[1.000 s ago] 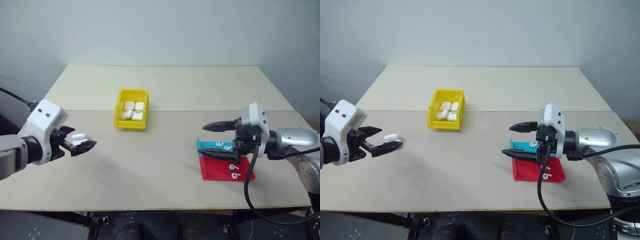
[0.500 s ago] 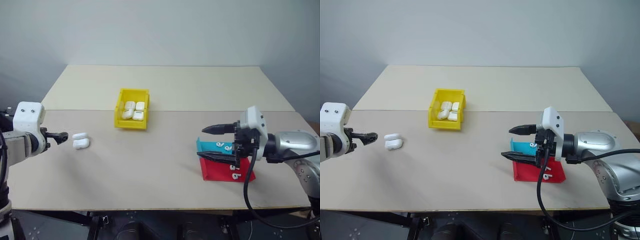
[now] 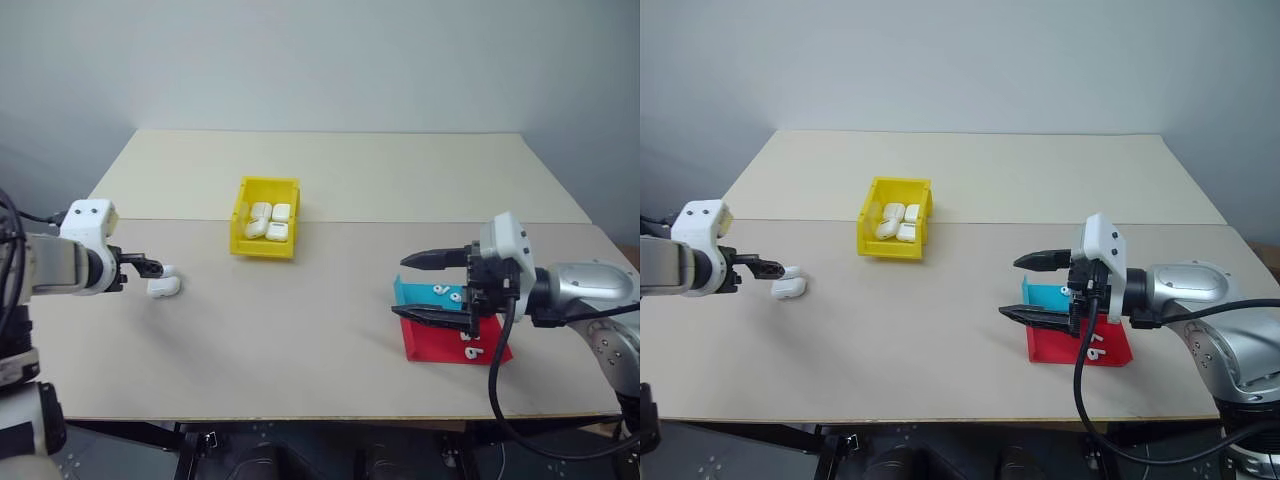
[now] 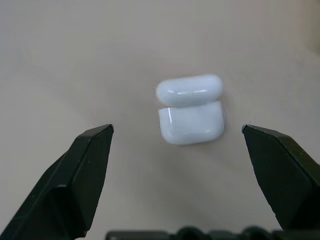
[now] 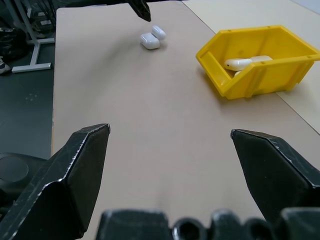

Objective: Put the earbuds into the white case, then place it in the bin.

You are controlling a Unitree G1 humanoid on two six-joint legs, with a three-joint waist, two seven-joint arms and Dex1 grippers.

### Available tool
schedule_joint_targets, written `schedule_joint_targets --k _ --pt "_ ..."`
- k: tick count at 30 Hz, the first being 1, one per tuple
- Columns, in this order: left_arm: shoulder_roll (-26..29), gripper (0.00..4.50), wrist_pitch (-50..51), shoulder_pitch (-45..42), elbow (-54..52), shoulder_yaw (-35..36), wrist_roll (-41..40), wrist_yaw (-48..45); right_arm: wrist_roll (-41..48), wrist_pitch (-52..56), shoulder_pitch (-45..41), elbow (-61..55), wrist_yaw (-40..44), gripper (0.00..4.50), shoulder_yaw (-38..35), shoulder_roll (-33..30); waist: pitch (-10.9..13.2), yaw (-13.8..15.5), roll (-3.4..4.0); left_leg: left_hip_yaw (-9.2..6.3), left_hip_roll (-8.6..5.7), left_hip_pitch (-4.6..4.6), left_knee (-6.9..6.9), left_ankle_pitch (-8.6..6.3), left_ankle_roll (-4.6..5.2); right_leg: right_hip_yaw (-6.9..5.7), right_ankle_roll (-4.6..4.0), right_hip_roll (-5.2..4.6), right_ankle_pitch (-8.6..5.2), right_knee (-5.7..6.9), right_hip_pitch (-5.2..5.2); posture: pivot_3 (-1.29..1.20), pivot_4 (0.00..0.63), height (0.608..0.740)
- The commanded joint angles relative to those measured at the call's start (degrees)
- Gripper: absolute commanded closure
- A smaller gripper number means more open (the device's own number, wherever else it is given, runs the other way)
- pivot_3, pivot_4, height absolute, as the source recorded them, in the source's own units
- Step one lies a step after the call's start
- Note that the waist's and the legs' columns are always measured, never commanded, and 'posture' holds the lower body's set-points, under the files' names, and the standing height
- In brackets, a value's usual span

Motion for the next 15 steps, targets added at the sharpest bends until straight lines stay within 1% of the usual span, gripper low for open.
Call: schedule_joint_targets --k 1,5,8,10,13,15 --pt "-0.1 0.00 0.2 -2.7 2.2 -2.9 -0.9 4.0 0.9 -0.1 -1.1 -0.4 0.3 0.02 -0.6 0.1 0.0 -0.1 -0.01 0.00 0.00 0.00 0.00 0.01 -0.02 0.00 0.00 0.00 0.00 0.01 -0.01 0.00 0.150 0.740" --pt "-2.4 0.00 0.2 -4.1 3.9 -3.9 0.2 6.5 0.9 0.0 -1.3 -0.2 0.2 0.02 -0.5 0.0 0.0 0.0 -0.01 0.02 0.00 0.00 0.01 0.03 -0.04 0.00 0.00 0.00 0.00 0.02 -0.01 0.00 0.150 0.740" --pt "-4.5 0.00 0.2 -2.3 0.2 -3.1 2.2 7.6 1.2 0.2 -1.1 -0.5 0.0 0.02 -1.0 -0.2 0.0 0.0 -0.01 0.02 0.00 0.00 0.01 0.03 -0.06 0.00 0.00 0.00 0.00 0.01 -0.01 0.00 0.150 0.740" --pt "-4.7 0.00 0.2 -0.8 -1.8 -2.6 1.9 7.7 1.3 0.2 -0.7 -0.9 -0.3 0.02 -1.4 -0.5 0.0 -0.1 -0.02 0.02 -0.01 -0.02 0.01 0.19 -0.31 0.00 0.00 0.00 0.00 0.00 -0.01 0.00 0.150 0.740" --pt "-1.2 0.00 0.2 2.1 -7.1 -0.2 -1.8 3.4 2.1 0.7 0.3 -1.8 -0.4 0.02 -2.8 -1.1 0.0 -0.2 -0.03 0.02 0.00 -0.03 0.01 0.20 -0.34 0.01 0.00 0.00 0.00 0.02 -0.04 0.00 0.150 0.740" --pt "0.8 0.40 0.2 3.1 -9.7 1.8 -3.3 0.9 2.2 0.7 0.8 -2.1 -0.4 0.00 -3.3 -1.3 0.0 -0.2 -0.07 0.01 0.02 -0.05 0.01 0.21 -0.35 0.00 0.00 0.00 0.00 0.02 -0.07 0.00 0.150 0.740"
